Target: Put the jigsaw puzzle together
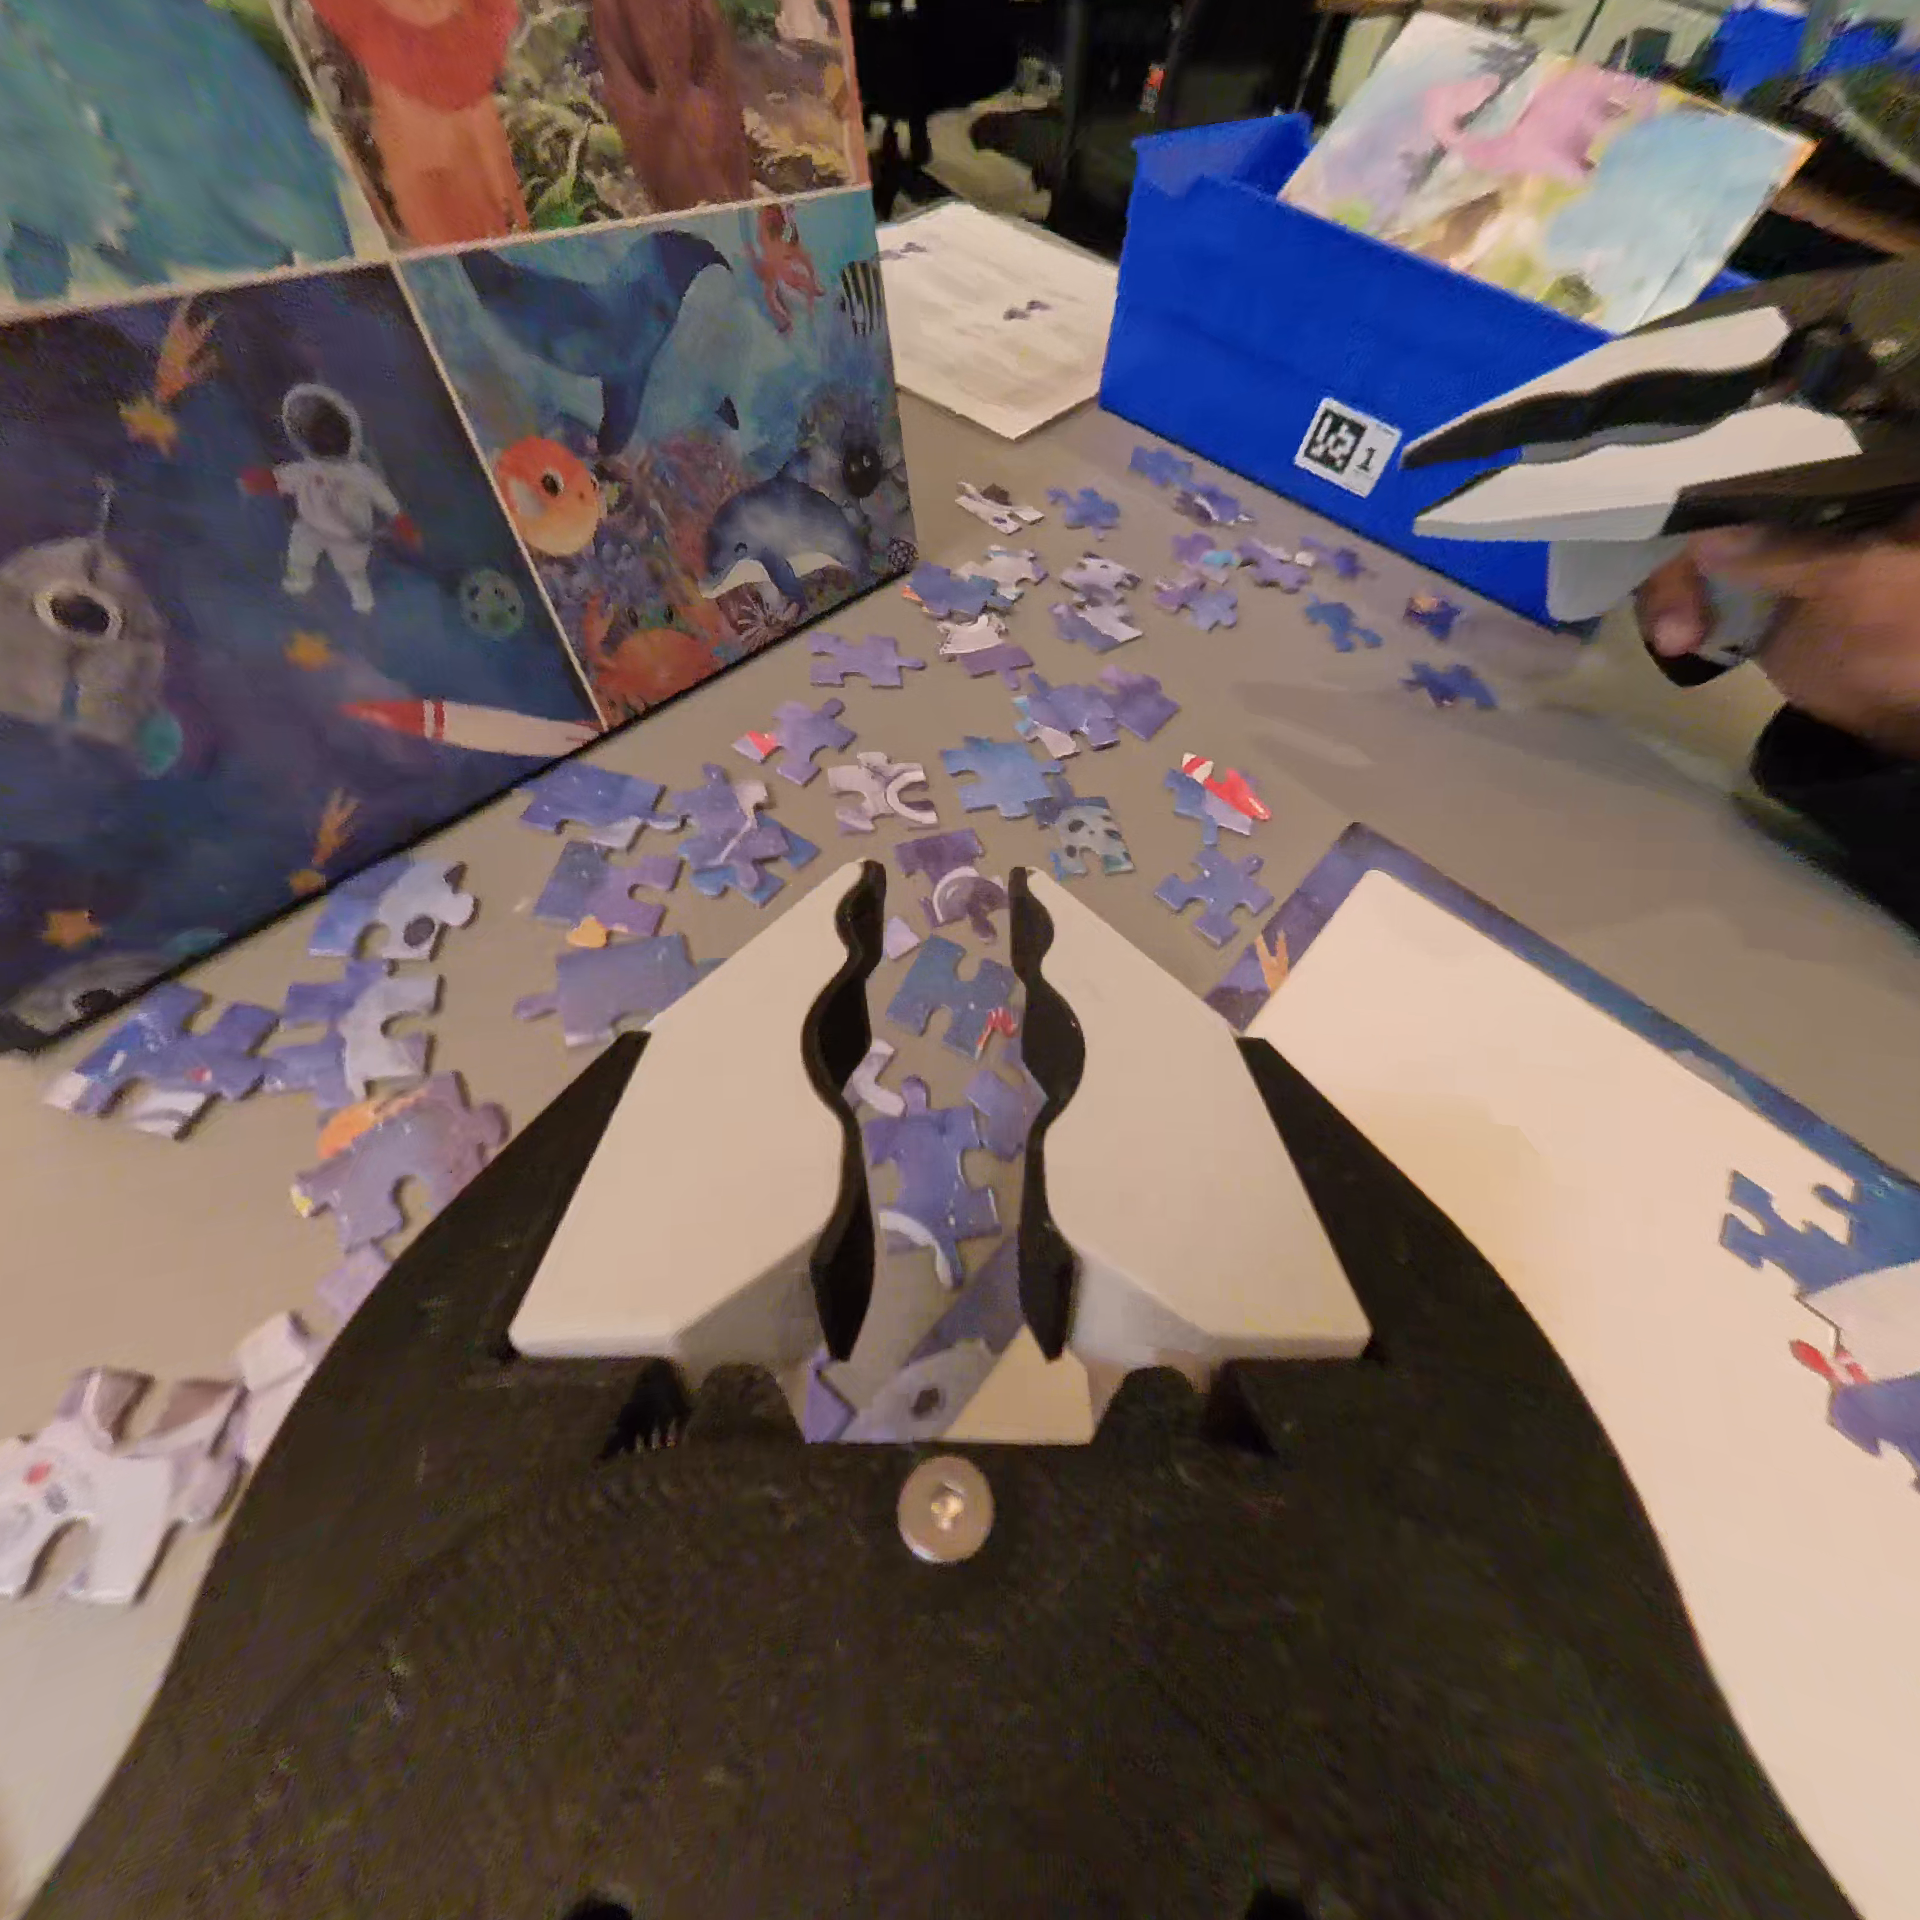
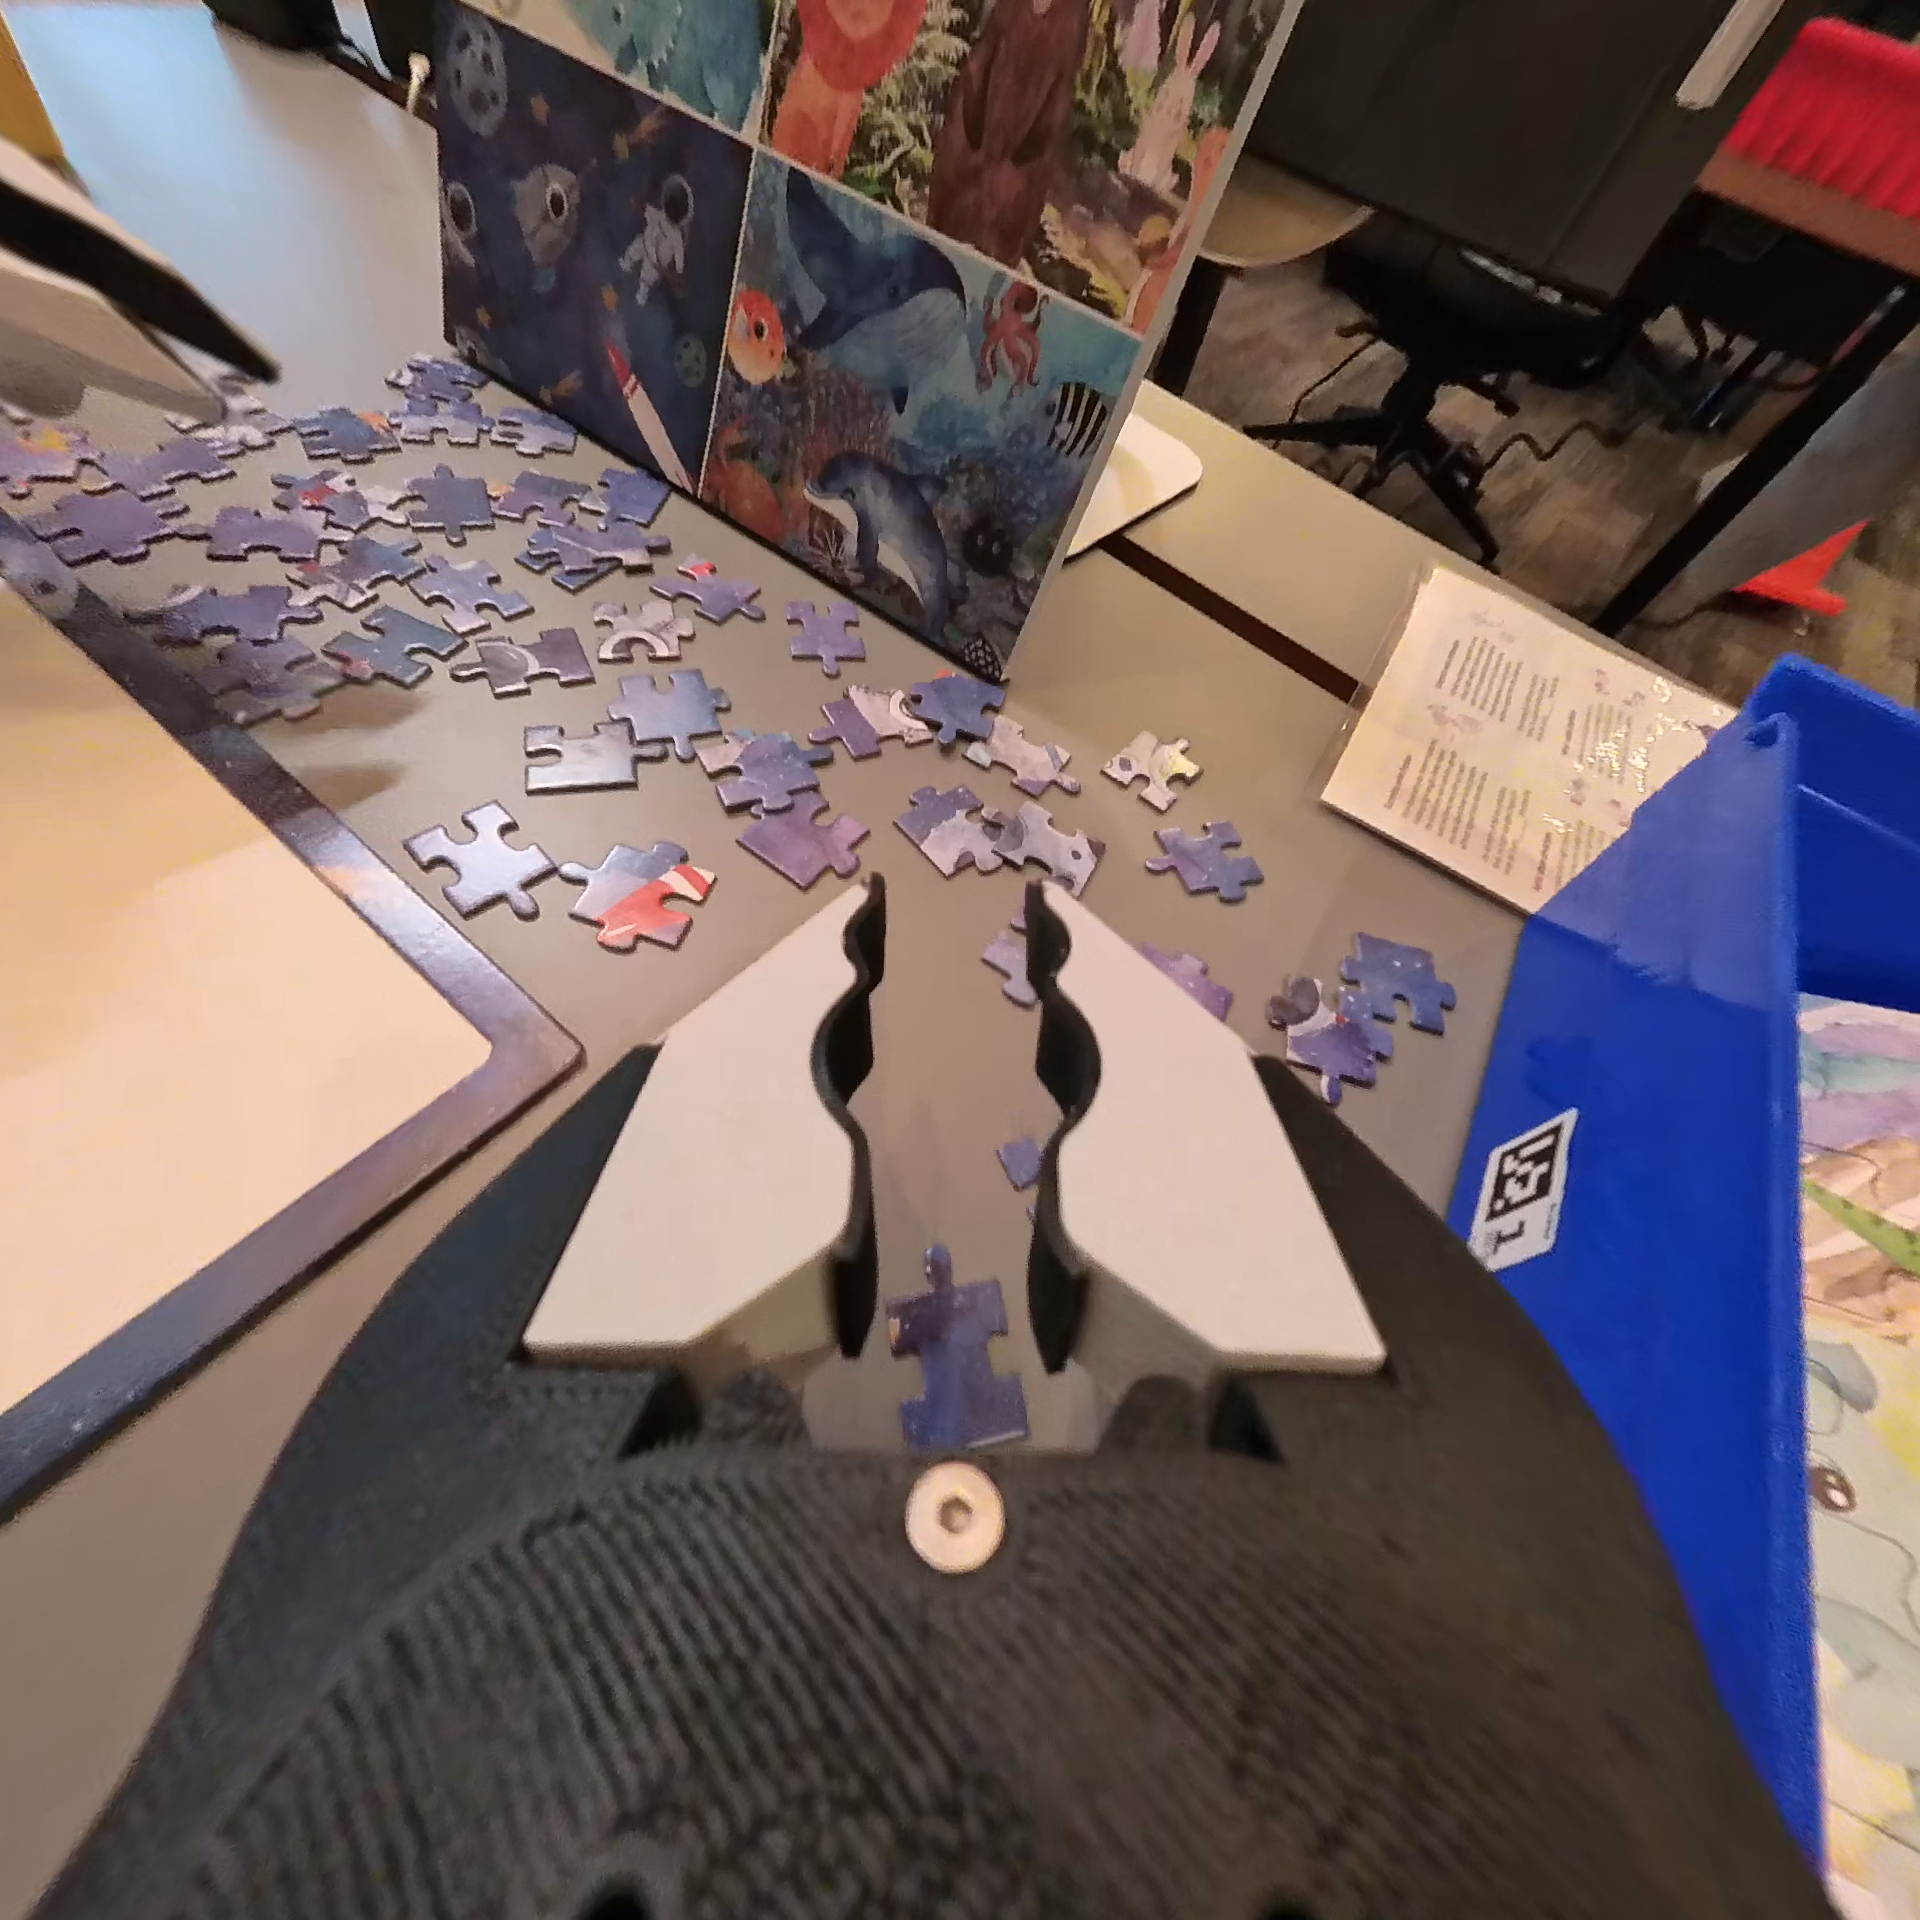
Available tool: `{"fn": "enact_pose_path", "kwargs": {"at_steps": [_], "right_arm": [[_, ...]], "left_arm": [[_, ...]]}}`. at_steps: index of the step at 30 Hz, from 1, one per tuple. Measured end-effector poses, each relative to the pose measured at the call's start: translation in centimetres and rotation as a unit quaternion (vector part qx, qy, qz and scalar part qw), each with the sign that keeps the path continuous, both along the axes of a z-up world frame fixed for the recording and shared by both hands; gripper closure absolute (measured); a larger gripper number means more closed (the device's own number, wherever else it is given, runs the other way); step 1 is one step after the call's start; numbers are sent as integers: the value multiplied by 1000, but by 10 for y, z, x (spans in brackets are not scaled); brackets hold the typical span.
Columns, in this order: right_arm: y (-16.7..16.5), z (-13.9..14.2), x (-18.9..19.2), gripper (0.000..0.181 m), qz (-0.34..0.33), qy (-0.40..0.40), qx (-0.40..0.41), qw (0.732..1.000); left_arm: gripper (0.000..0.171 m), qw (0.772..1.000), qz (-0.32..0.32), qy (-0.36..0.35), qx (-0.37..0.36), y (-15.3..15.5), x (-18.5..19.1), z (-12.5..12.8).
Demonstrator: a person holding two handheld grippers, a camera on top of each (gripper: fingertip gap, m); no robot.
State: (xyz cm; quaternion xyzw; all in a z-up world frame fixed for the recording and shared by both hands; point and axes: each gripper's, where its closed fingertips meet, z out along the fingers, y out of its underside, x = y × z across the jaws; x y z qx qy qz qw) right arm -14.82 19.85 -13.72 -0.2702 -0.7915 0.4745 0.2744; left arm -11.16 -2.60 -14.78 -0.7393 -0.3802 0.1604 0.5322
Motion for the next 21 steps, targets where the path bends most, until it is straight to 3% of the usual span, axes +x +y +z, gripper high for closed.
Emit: {"fn": "enact_pose_path", "kwargs": {"at_steps": [5,10,21], "right_arm": [[-2,1,-2,156,6,-1,-35,999],[1,1,-5,156,5,-13,-64,998],[-1,5,-2,156,12,-20,-86,996]], "left_arm": [[149,1000,22,9,-6,-23,1,2],[149,999,9,10,49,-16,6,18],[149,999,14,9,52,-17,4,13]]}}
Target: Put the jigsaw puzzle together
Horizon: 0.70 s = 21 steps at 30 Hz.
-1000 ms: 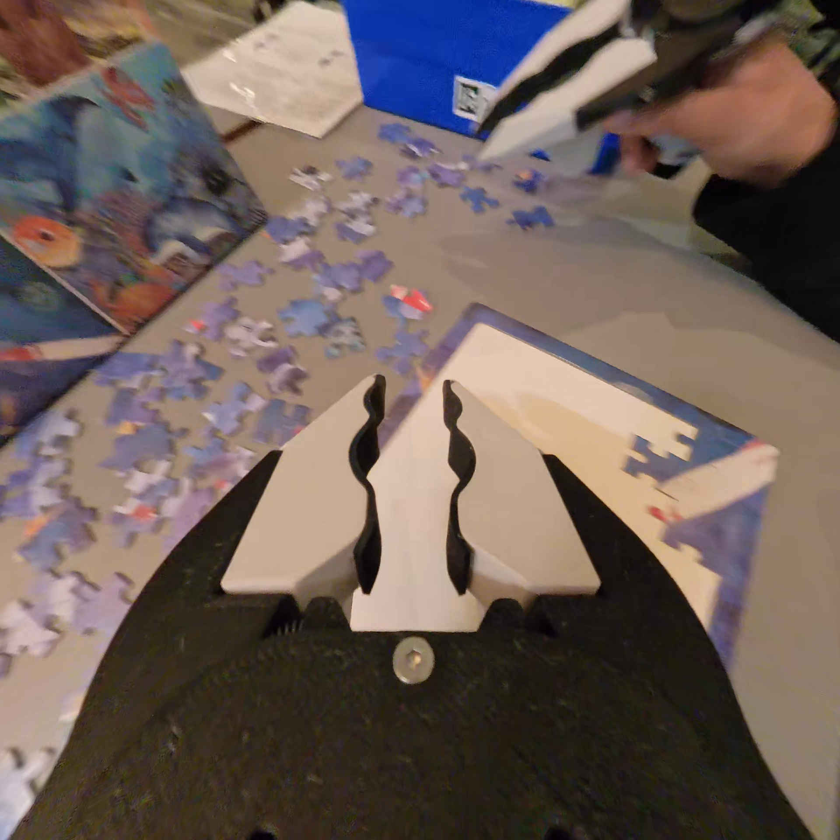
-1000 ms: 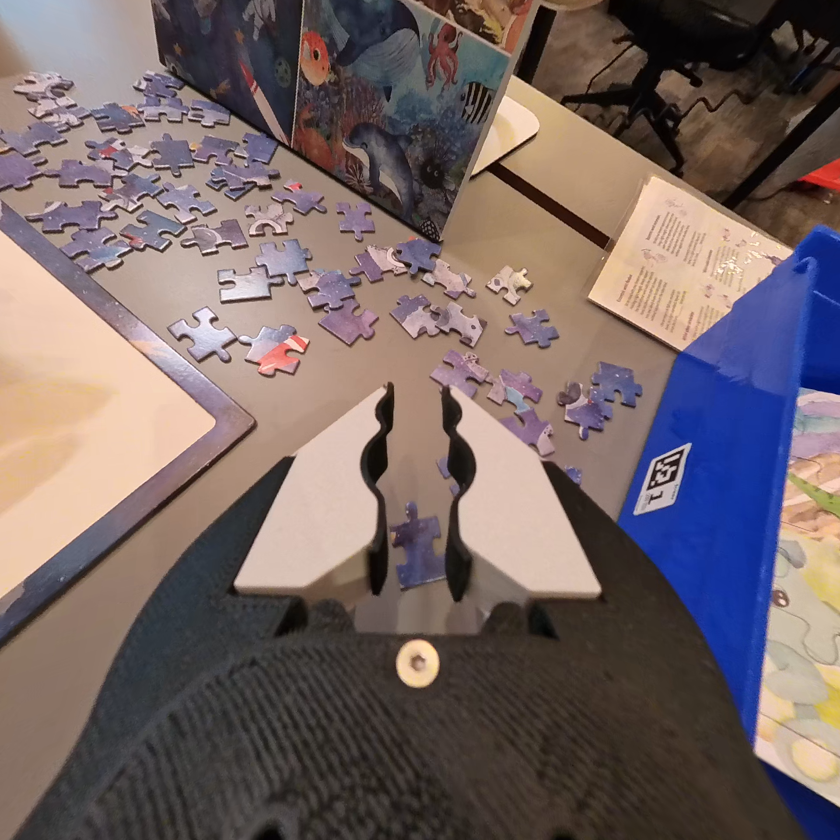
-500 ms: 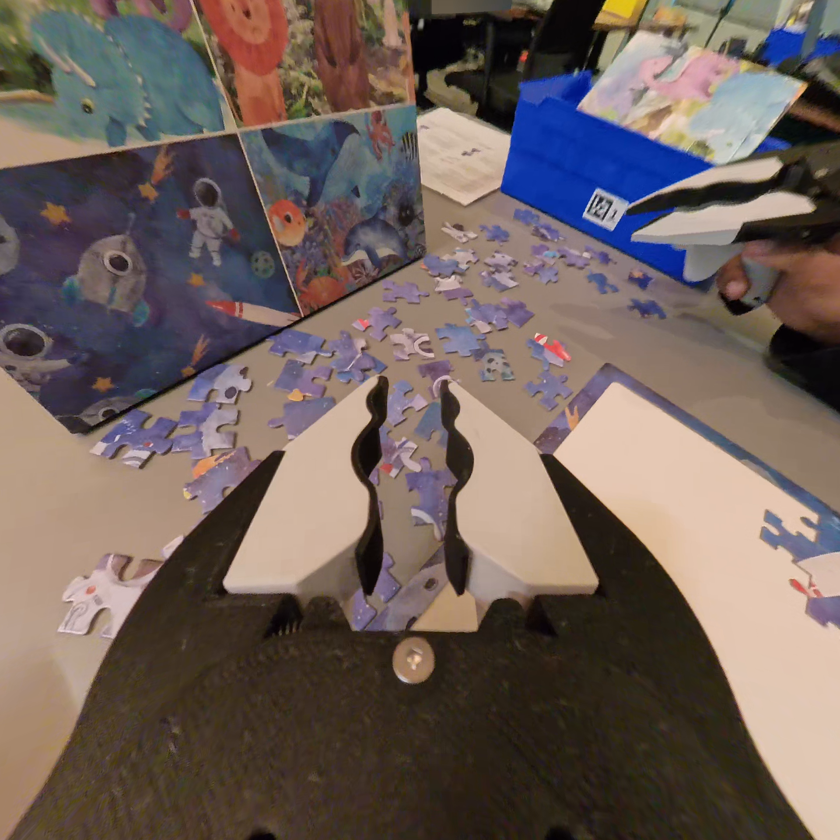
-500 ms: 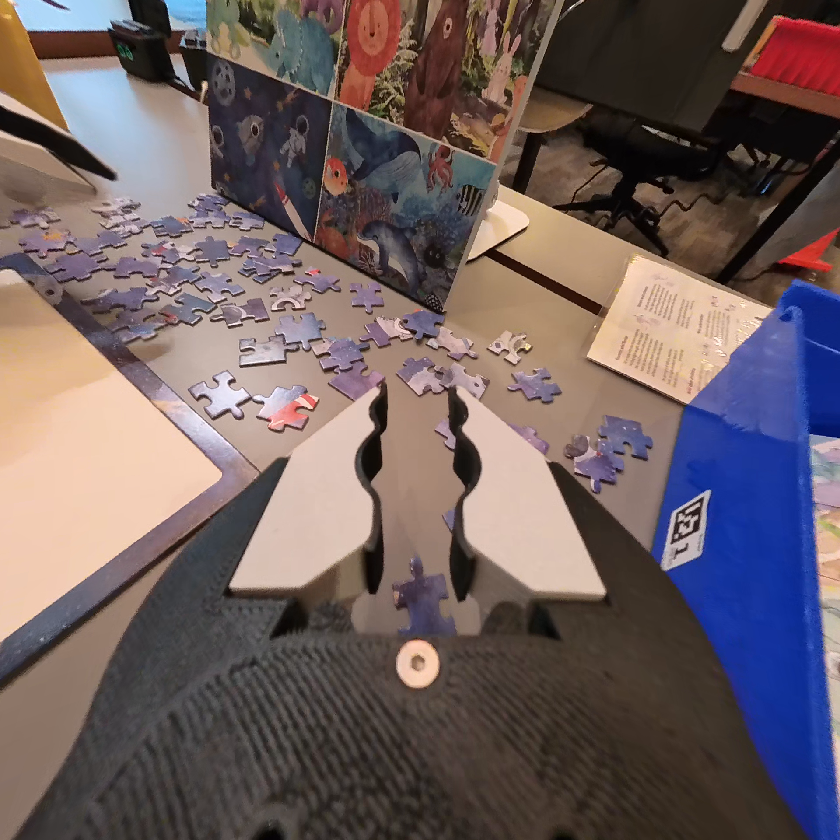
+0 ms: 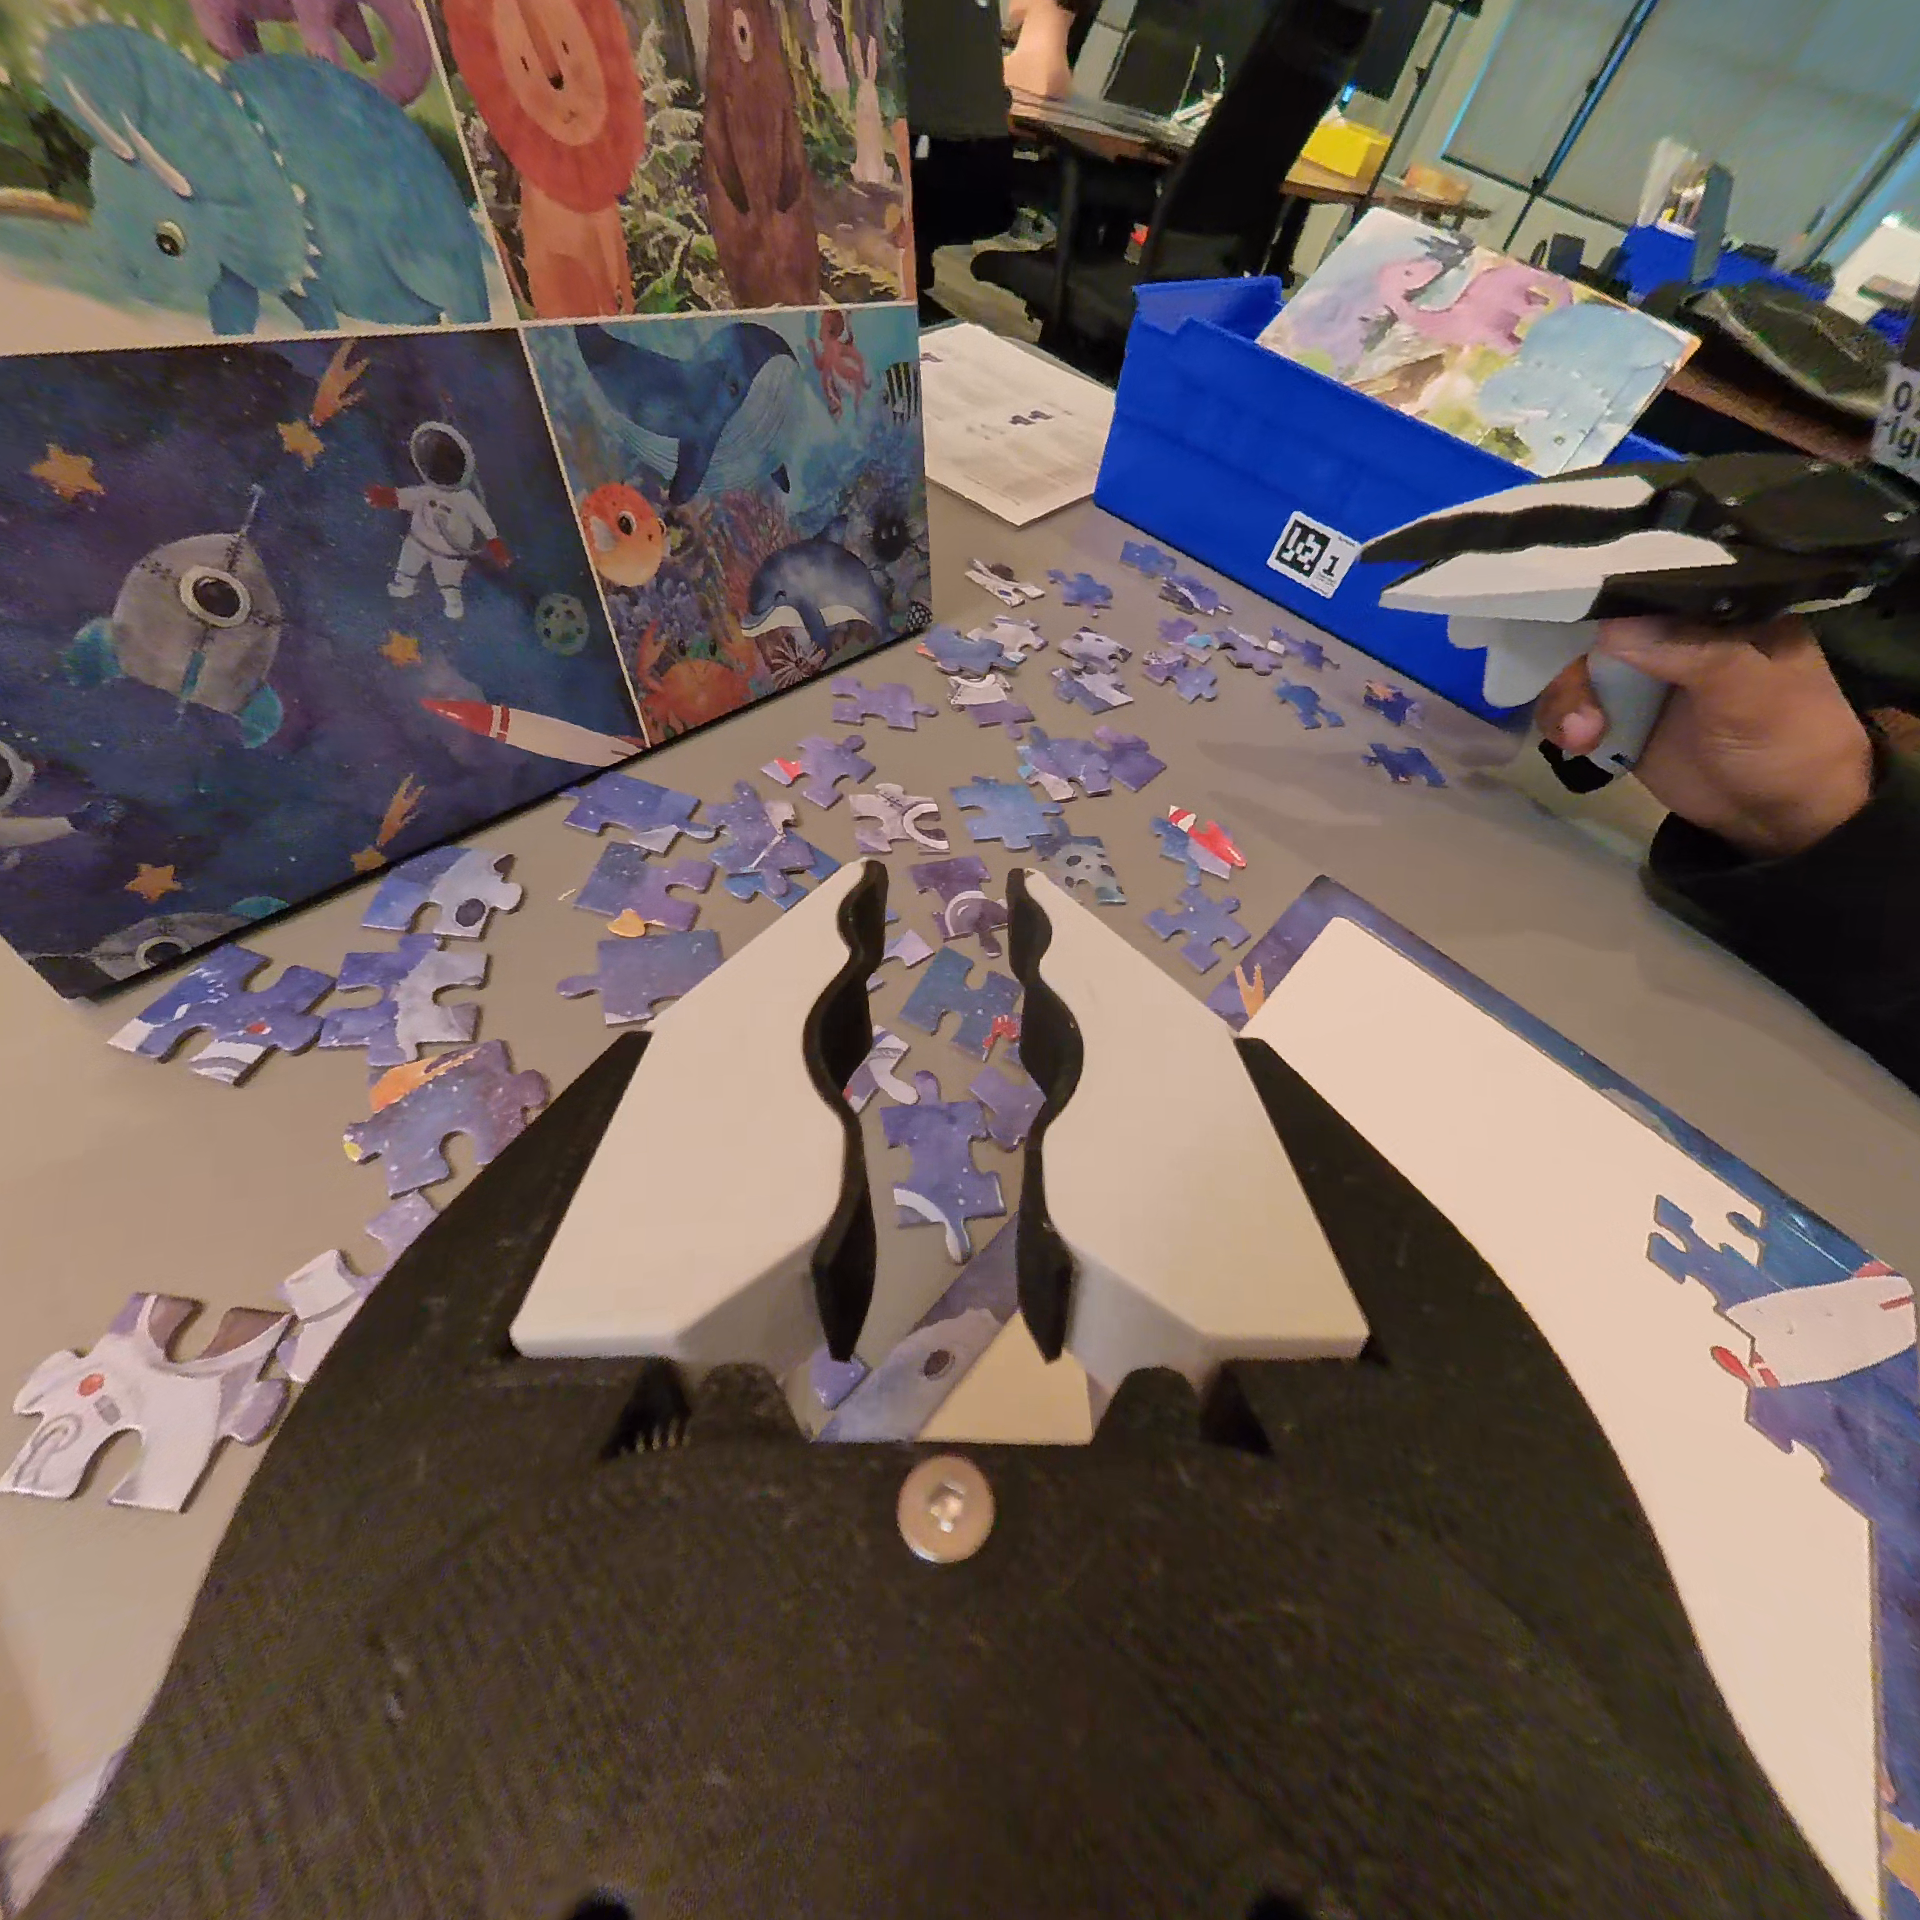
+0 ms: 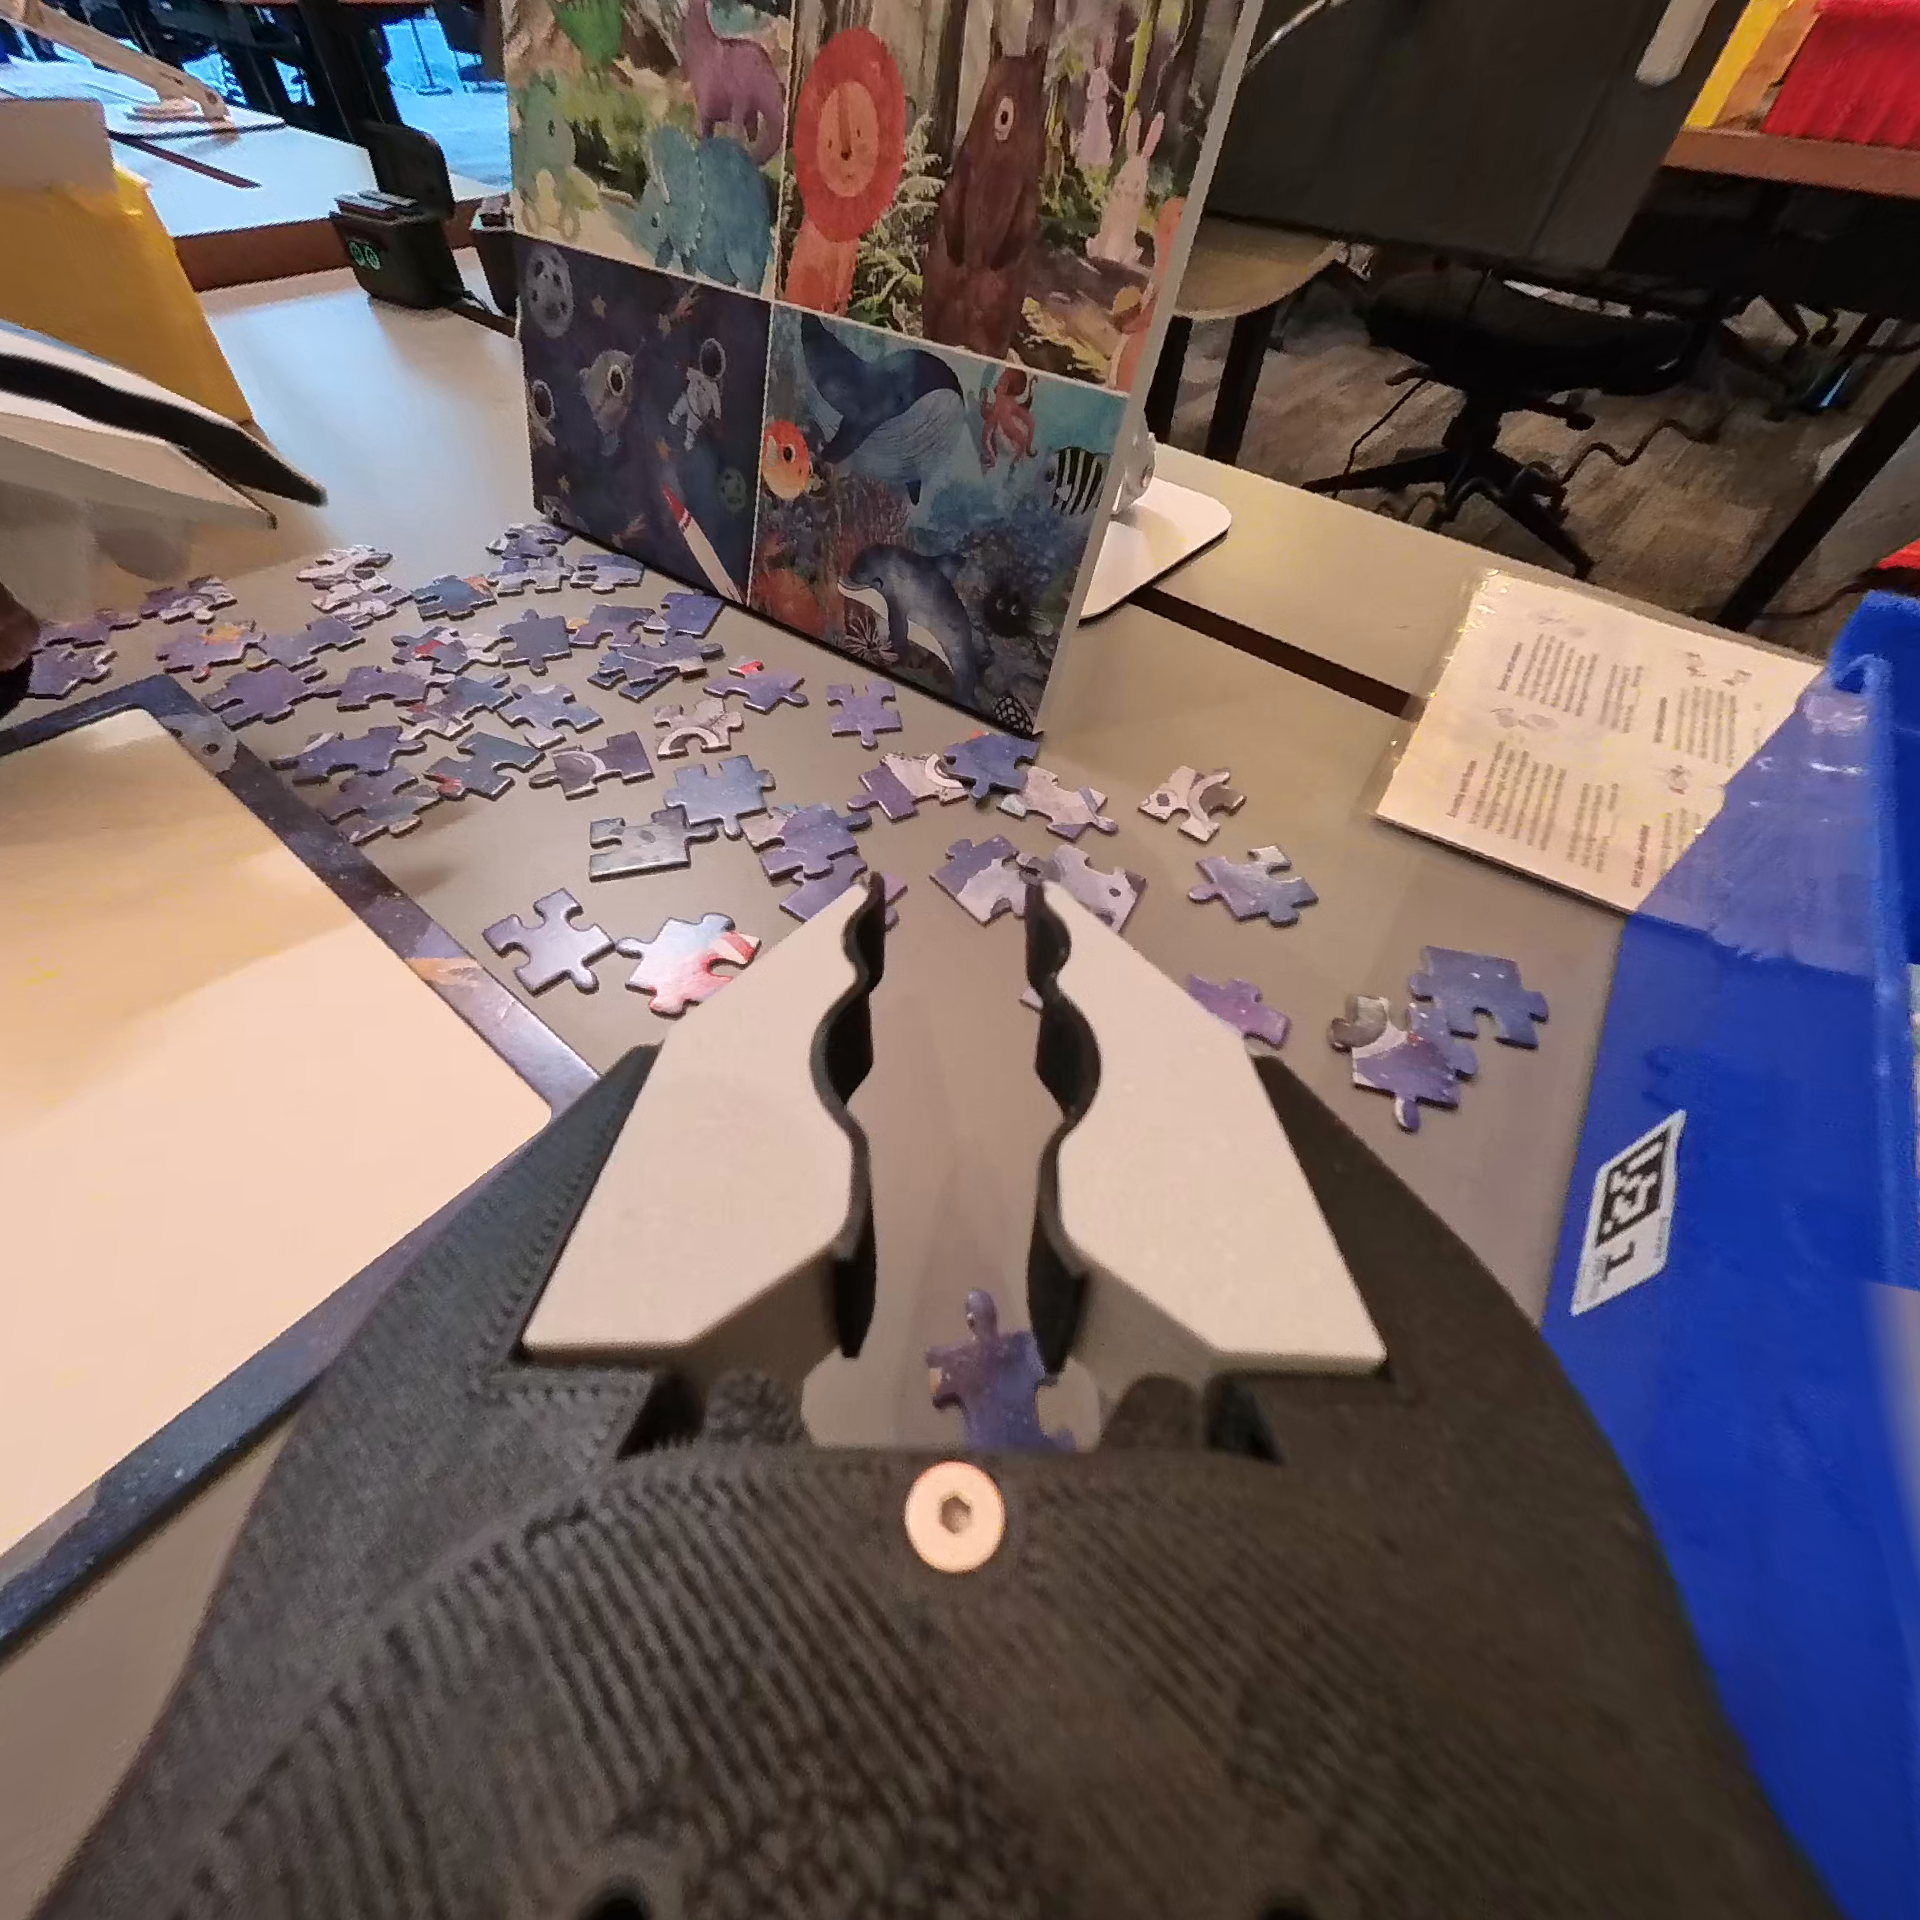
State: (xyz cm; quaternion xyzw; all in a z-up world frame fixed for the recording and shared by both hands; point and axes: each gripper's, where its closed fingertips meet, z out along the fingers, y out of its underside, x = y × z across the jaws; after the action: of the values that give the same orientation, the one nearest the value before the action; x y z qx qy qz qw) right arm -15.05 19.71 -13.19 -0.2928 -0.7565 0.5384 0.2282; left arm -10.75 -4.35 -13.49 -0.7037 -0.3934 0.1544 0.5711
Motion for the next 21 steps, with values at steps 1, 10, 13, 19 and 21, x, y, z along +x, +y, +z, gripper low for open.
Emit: {"fn": "enact_pose_path", "kwargs": {"at_steps": [1,10,13,19,21], "right_arm": [[1,3,0,157,-1,6,0,1000],[19,39,2,166,-30,71,-25,997],[23,43,2,166,-34,73,-37,996],[22,43,3,166,-33,72,-36,996],[21,42,3,166,-33,73,-32,996]], "left_arm": [[149,1000,1,0,0,-1,-1,-1],[149,1000,10,-4,-2,-5,-4,-7],[149,1000,12,-3,-3,-5,-5,-8],[150,1000,13,-2,-2,-6,-5,-7],[150,1000,13,-2,-3,-6,-5,-8]]}}
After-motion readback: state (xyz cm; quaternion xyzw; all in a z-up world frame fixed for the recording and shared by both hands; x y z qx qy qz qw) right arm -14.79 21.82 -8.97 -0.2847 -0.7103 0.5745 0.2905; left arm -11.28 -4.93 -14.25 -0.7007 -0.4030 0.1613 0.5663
